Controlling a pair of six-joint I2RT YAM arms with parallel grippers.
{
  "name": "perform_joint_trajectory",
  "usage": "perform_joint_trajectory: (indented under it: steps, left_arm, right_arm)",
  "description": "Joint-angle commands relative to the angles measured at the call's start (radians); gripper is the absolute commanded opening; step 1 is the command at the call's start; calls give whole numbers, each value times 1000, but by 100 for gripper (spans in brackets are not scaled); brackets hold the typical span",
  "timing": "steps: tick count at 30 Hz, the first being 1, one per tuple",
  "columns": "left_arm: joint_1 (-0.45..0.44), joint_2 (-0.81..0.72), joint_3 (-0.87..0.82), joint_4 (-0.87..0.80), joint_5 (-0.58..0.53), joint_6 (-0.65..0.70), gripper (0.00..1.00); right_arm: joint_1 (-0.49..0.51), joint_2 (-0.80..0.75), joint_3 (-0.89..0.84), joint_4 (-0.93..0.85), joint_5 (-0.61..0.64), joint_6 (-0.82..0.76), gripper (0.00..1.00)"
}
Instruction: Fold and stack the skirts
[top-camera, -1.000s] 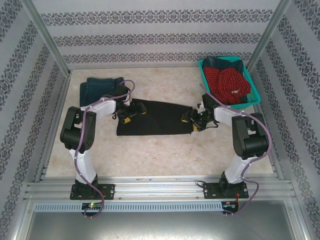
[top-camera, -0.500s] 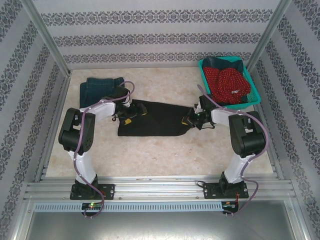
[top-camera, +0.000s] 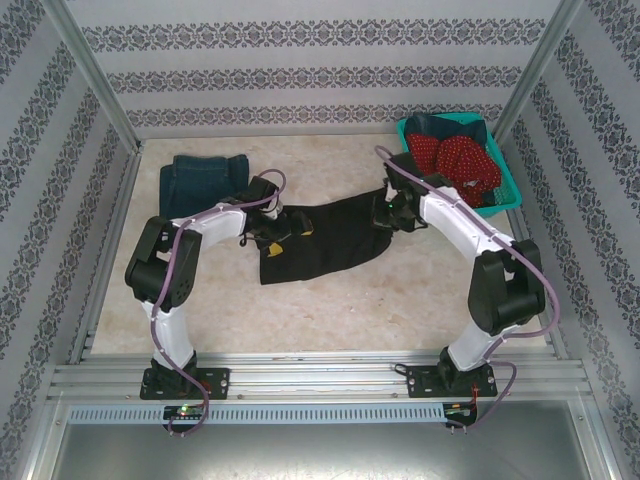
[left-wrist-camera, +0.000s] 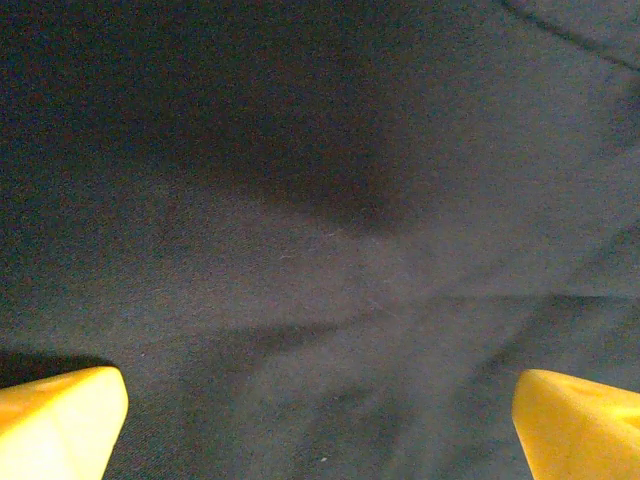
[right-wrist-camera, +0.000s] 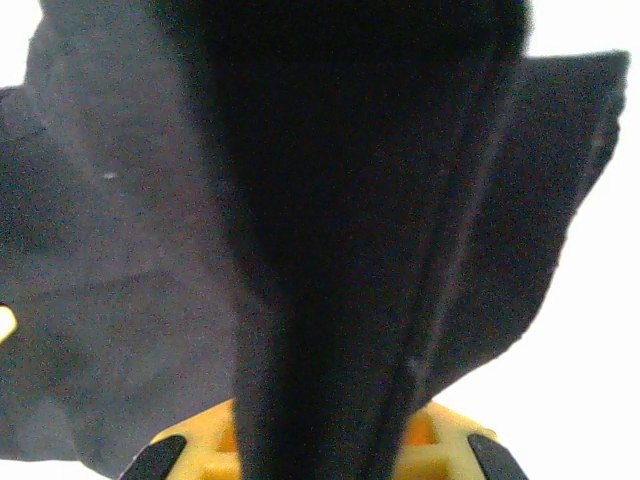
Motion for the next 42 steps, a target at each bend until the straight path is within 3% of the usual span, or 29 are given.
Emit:
perform_joint_trajectory:
  steps: [1, 8, 16, 19, 24, 29, 36, 42]
  left_arm:
    - [-2, 57, 3, 2, -5, -20, 100]
    - [-2, 48, -47, 44, 9, -45, 100]
    - [74, -104, -49, -50, -5, -13, 100]
    - [101, -147, -13, -128, 0, 61, 100]
    - [126, -176, 14, -274, -180, 234, 99]
    - [128, -81, 48, -358, -204, 352, 68]
    - [123, 15, 11, -286, -90, 326, 29]
    - [116, 22, -78, -186, -34, 272, 17]
  right_arm:
    - [113, 55, 117, -120, 92, -7, 0]
    - [278, 200, 250, -57, 1, 103, 0]
    - [258, 277, 134, 59, 21, 147, 0]
    - [243, 297, 110, 59, 31, 139, 0]
    - [231, 274, 72, 103, 8, 159, 0]
    - [224, 250, 76, 133, -45, 186, 0]
    - [226, 219, 70, 199, -105, 282, 0]
    - [258, 222, 88, 296, -156, 401, 0]
